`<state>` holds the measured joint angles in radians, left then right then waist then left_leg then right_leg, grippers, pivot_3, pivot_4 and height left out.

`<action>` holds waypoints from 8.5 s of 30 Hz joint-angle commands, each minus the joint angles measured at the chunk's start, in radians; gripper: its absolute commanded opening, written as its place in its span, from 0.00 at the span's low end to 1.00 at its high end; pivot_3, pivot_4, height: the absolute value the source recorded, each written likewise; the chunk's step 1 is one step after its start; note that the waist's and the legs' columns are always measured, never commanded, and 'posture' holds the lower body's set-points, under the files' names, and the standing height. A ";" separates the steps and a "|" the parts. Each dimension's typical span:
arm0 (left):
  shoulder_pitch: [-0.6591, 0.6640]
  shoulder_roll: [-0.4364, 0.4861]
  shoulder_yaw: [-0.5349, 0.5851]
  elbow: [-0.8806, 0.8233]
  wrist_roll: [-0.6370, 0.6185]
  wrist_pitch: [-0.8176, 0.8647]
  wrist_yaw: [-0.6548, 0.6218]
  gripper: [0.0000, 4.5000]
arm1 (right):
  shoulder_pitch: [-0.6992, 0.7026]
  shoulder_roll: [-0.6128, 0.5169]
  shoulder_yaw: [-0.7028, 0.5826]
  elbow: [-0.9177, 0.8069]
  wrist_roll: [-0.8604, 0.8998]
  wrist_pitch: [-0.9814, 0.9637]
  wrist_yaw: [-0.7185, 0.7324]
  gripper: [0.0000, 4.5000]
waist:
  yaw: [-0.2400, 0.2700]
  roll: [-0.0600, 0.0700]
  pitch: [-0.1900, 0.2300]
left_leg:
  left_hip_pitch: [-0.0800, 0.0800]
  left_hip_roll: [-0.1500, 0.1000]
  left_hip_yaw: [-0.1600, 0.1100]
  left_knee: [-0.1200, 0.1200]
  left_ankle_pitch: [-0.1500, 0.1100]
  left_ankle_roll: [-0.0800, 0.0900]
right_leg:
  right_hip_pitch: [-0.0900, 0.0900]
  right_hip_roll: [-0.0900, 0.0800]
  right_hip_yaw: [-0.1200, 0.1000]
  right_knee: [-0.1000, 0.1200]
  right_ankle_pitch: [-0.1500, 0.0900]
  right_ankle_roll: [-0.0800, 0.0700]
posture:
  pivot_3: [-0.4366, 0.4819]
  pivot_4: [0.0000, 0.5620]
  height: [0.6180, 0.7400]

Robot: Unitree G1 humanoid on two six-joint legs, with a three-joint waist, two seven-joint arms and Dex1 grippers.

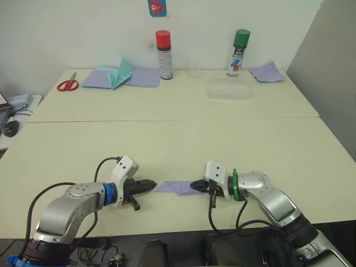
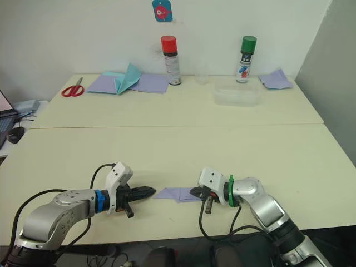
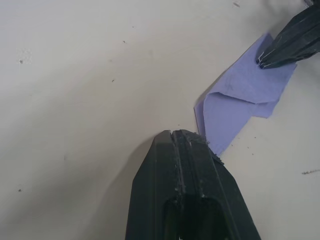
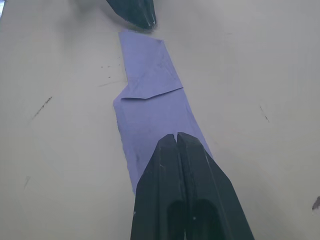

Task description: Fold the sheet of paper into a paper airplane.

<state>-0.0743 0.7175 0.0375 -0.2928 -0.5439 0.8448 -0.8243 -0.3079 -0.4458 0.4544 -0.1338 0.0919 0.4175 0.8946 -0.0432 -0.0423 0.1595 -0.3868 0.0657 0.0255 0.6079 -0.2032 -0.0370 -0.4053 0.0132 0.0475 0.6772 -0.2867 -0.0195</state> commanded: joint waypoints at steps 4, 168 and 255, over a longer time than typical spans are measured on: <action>-0.089 -0.052 -0.004 -0.092 -0.037 -0.024 0.029 0.00 | 0.008 -0.004 0.031 0.038 -0.034 0.016 0.000 0.01 | -0.002 -0.003 0.003 | -0.005 -0.001 0.001 0.000 0.000 0.000 | 0.001 0.000 0.000 0.000 0.000 0.000 | 0.48 0.27 1.00; 0.284 -0.032 0.029 -0.160 0.255 -0.911 -0.060 0.70 | -0.202 -0.033 -0.246 -0.037 0.389 0.547 -0.128 0.14 | 0.005 0.000 0.014 | -0.014 -0.002 0.006 0.004 -0.001 -0.002 | -0.002 0.000 -0.002 0.003 0.005 0.007 | 0.48 0.27 1.00; -0.383 -0.106 -0.247 -0.094 0.152 -0.415 -0.057 0.70 | -0.094 -0.093 -0.627 0.062 0.113 0.506 -0.495 0.01 | 0.003 0.000 0.014 | -0.014 -0.006 0.008 0.006 -0.001 -0.002 | -0.001 0.005 -0.001 0.003 0.007 0.011 | 0.48 0.27 1.00</action>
<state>-0.4457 0.6181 -0.2011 -0.3935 -0.4108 0.4541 -0.8837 -0.3731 -0.5282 -0.1642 -0.0727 0.2090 0.9290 0.4024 -0.0399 -0.0425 0.1739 -0.4012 0.0598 0.0334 0.6138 -0.2042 -0.0393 -0.4063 0.0183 0.0466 0.6799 -0.2801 -0.0086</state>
